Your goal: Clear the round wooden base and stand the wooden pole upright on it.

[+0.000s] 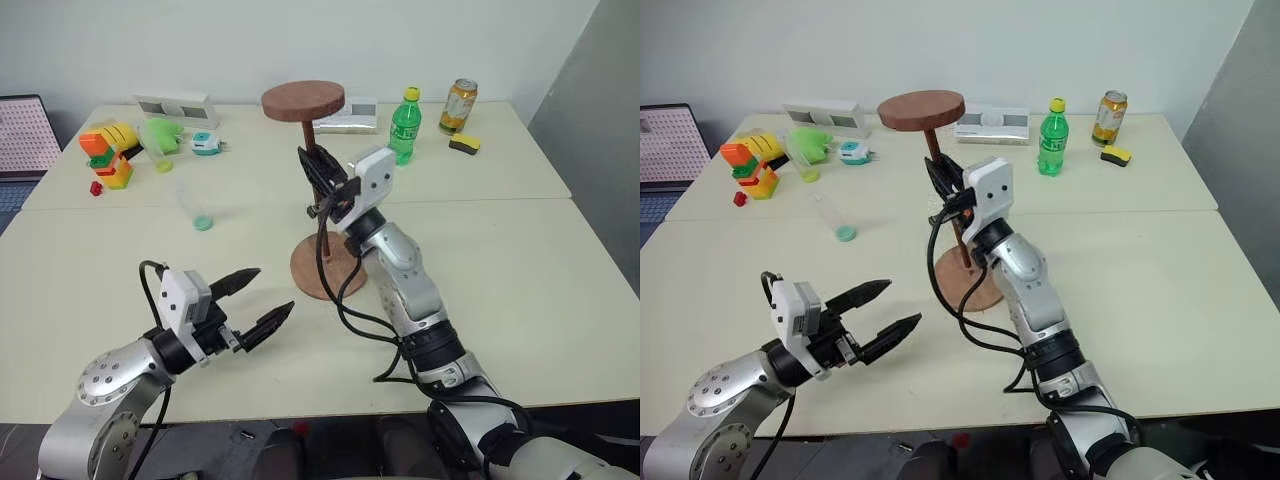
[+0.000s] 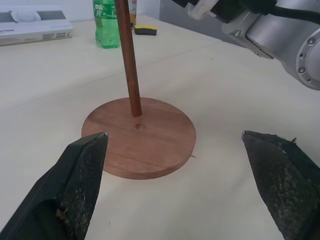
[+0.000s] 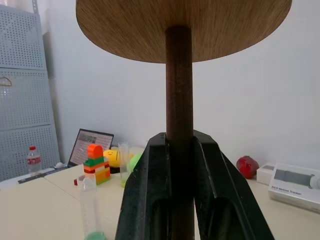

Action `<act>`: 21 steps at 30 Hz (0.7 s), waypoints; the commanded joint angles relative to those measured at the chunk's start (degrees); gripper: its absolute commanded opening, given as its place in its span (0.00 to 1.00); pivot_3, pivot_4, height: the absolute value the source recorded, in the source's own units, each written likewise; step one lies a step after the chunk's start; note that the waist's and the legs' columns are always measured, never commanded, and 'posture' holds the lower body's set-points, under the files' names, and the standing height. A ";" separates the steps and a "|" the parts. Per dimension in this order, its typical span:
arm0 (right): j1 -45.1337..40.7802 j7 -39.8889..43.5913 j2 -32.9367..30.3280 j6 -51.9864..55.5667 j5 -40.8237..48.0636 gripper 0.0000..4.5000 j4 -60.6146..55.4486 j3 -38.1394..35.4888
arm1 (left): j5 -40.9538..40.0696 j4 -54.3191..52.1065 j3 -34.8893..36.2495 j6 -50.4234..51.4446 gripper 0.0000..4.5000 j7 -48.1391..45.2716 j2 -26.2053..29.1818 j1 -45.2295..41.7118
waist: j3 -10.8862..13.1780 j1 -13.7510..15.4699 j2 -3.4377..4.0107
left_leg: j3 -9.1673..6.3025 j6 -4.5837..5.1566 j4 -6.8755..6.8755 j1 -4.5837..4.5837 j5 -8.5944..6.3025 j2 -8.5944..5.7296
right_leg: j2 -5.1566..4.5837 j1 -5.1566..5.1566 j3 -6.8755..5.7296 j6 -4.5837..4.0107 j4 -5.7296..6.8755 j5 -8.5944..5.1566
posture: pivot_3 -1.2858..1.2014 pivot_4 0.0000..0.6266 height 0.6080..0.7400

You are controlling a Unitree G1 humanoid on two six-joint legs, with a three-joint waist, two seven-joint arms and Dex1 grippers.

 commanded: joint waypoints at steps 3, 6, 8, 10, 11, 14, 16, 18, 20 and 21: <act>-1.18 -0.05 2.18 -3.36 -0.13 0.05 1.27 -0.88 | -1.36 -1.85 1.71 0.17 1.00 0.08 1.27 0.60 | 0.00 0.00 0.00 | 0.00 0.00 0.00 0.00 0.00 0.01 | 0.00 0.00 0.00 0.00 0.00 0.00 | 0.52 0.24 1.00; -0.68 -0.08 2.24 -2.97 0.24 0.05 1.02 -1.08 | -1.60 -2.22 1.74 0.15 1.00 0.36 1.41 1.02 | 0.00 0.00 0.00 | -0.02 0.00 -0.01 0.00 0.00 0.00 | 0.00 0.00 0.01 0.00 0.00 0.00 | 0.52 0.24 1.00; -0.13 -0.01 2.46 -2.74 0.41 0.05 0.54 -0.90 | -1.74 -2.51 1.64 0.20 1.00 0.51 1.43 1.23 | 0.00 0.00 0.01 | -0.01 0.00 -0.01 0.00 0.00 0.01 | 0.00 0.00 0.01 0.00 0.00 0.00 | 0.52 0.24 1.00; -0.09 -0.03 2.57 -2.90 0.24 0.05 0.71 -0.74 | -1.85 -2.31 1.66 0.30 1.00 0.58 1.52 0.99 | 0.00 0.00 0.01 | -0.01 0.00 -0.01 0.00 0.00 0.01 | 0.00 0.00 0.00 0.00 0.00 0.00 | 0.52 0.24 1.00; -0.02 -0.22 2.76 -3.01 0.15 0.05 0.93 -0.68 | -1.83 -2.20 1.72 0.30 1.00 0.58 1.57 0.86 | 0.00 0.00 0.00 | -0.01 0.00 -0.01 0.00 0.00 0.01 | 0.00 0.00 0.00 0.00 0.00 0.00 | 0.52 0.24 1.00; 0.15 -0.66 3.15 -3.03 0.16 0.05 1.45 -0.72 | -1.91 -2.15 1.81 0.49 1.00 0.53 1.73 0.65 | 0.00 0.00 0.01 | -0.01 0.00 0.00 0.00 0.00 0.00 | 0.00 0.00 0.00 0.00 0.00 0.00 | 0.52 0.24 1.00; 0.27 -0.84 3.18 -3.02 0.10 0.05 1.59 -0.69 | -2.00 -2.20 1.89 0.56 1.00 0.45 1.84 0.70 | 0.00 0.00 0.01 | -0.01 0.00 -0.01 0.00 0.00 0.00 | 0.00 0.00 0.00 0.00 0.00 0.00 | 0.52 0.24 1.00; 0.39 -0.90 3.09 -3.03 0.04 0.05 1.47 -0.61 | -2.00 -2.17 1.96 0.54 1.00 0.43 1.88 0.76 | 0.00 0.00 0.01 | -0.01 0.00 -0.01 0.00 0.00 0.00 | 0.00 0.00 0.00 0.00 0.00 0.00 | 0.52 0.24 1.00; 0.58 -0.87 2.95 -2.74 0.19 0.05 1.04 -0.60 | -2.04 -2.15 1.98 0.64 1.00 0.52 1.90 0.63 | 0.00 0.00 0.00 | -0.01 0.00 -0.01 0.00 0.00 0.00 | 0.00 0.00 0.00 0.00 0.00 0.00 | 0.52 0.24 1.00; 0.70 -0.87 2.91 -2.59 0.26 0.05 0.77 -0.59 | -2.07 -2.16 2.00 0.67 1.00 0.56 1.90 0.62 | 0.00 0.00 0.01 | -0.02 0.00 0.00 0.00 0.00 0.00 | 0.00 0.00 0.00 0.00 0.00 0.00 | 0.52 0.24 1.00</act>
